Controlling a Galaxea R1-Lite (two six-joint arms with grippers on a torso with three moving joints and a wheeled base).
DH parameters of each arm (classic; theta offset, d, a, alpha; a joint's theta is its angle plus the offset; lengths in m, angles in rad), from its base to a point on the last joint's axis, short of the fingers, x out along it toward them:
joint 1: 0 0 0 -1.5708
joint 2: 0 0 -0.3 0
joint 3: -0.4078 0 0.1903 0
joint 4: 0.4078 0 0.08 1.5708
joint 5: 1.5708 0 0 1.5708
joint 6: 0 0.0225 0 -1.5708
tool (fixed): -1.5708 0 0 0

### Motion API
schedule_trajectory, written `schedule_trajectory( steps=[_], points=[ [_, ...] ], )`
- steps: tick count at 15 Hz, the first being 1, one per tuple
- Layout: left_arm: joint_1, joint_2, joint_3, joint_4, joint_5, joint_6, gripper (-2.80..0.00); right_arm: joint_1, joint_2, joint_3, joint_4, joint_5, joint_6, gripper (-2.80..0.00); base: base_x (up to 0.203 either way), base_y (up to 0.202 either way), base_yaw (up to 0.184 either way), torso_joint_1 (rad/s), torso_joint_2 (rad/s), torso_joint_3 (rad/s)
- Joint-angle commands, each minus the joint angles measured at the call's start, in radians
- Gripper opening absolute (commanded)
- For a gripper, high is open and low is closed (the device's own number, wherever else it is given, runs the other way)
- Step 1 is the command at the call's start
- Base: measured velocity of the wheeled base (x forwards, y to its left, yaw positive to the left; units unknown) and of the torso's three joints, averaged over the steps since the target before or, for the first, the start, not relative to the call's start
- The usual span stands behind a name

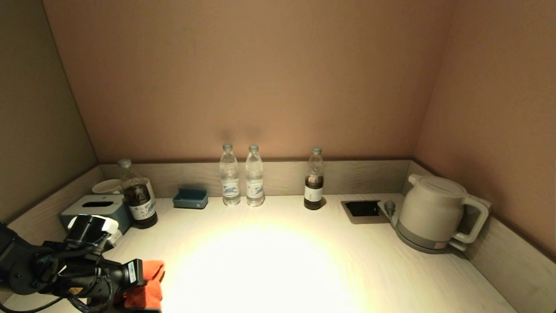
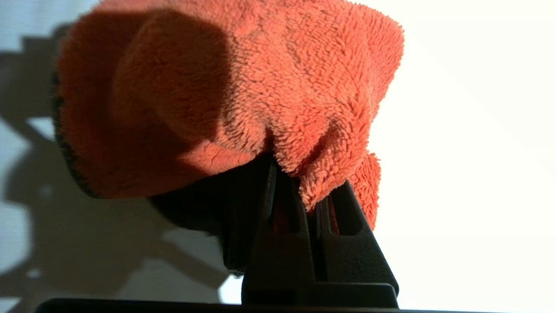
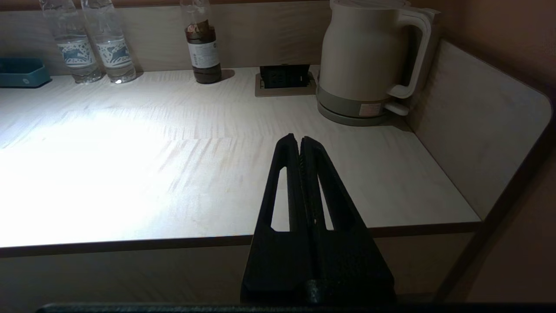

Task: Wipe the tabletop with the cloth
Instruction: Sweep the stains on the table

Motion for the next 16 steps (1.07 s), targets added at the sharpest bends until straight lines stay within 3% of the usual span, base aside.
schedule_trajectory(
  steps=[1,7,10,16],
  points=[
    [-0.091,0.017,-0.022,-0.002,0.038,-0.024,-2.80,0.000,0.001,0.000,0.000,0.000,0.000,-2.80,0.000,0.000,0.000,0.000,0.00,0.000],
    [-0.304,0.080,-0.103,0.007,0.141,-0.093,-2.80,0.000,0.001,0.000,0.000,0.000,0.000,-2.80,0.000,0.000,0.000,0.000,0.00,0.000],
    [-0.363,0.086,-0.127,0.017,0.160,-0.104,-2.80,0.000,0.001,0.000,0.000,0.000,0.000,-2.80,0.000,0.000,0.000,0.000,0.00,0.000],
    [-0.548,0.085,-0.151,0.030,0.178,-0.111,-2.80,0.000,0.001,0.000,0.000,0.000,0.000,-2.80,0.000,0.000,0.000,0.000,0.00,0.000]
  ],
)
